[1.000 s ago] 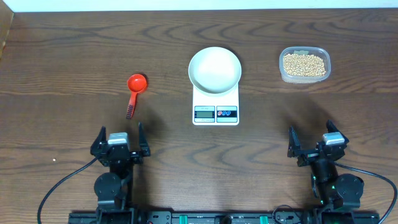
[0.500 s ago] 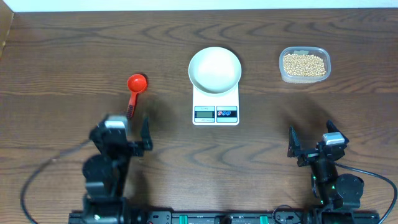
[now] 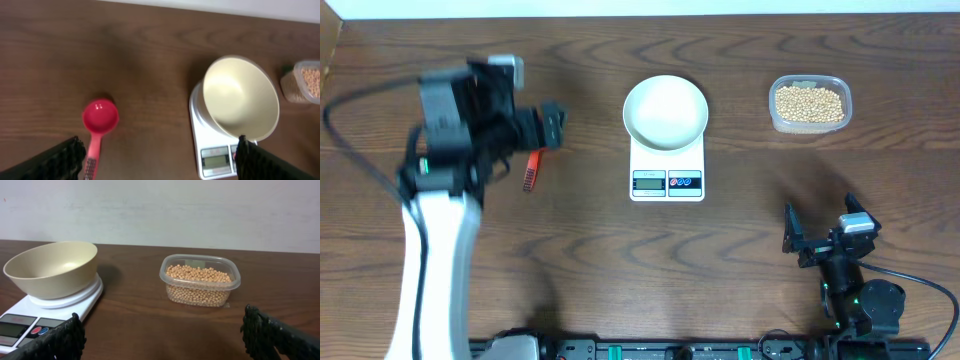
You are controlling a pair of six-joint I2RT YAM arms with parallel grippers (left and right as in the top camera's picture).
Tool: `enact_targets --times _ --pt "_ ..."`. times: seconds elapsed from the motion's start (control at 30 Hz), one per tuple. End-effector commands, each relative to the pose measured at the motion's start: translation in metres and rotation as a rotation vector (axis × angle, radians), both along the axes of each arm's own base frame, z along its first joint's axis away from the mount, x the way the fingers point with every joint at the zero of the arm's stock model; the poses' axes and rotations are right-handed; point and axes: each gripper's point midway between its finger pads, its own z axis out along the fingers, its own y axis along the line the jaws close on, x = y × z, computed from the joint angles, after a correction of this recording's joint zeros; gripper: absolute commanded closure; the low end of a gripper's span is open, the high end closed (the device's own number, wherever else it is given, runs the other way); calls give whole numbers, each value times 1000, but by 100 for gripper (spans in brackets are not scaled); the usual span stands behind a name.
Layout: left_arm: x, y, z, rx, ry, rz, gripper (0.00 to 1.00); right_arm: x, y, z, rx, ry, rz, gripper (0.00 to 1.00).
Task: Scoop item into bowl and weigh 50g on scale
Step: 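Move the left gripper over the red scoop's cup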
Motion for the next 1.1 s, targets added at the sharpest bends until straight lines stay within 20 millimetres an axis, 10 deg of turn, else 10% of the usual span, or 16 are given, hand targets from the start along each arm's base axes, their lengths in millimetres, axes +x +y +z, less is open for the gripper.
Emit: enact_targets --times 0.0,0.37,1.07 --pt "33 9 -9 -83 96 -13 2 0 1 -1 10 2 6 1" --pt "51 75 -116 23 363 169 2 0 1 -1 10 2 6 1" --pt "73 92 -218 151 464 54 31 0 1 -1 10 2 6 1"
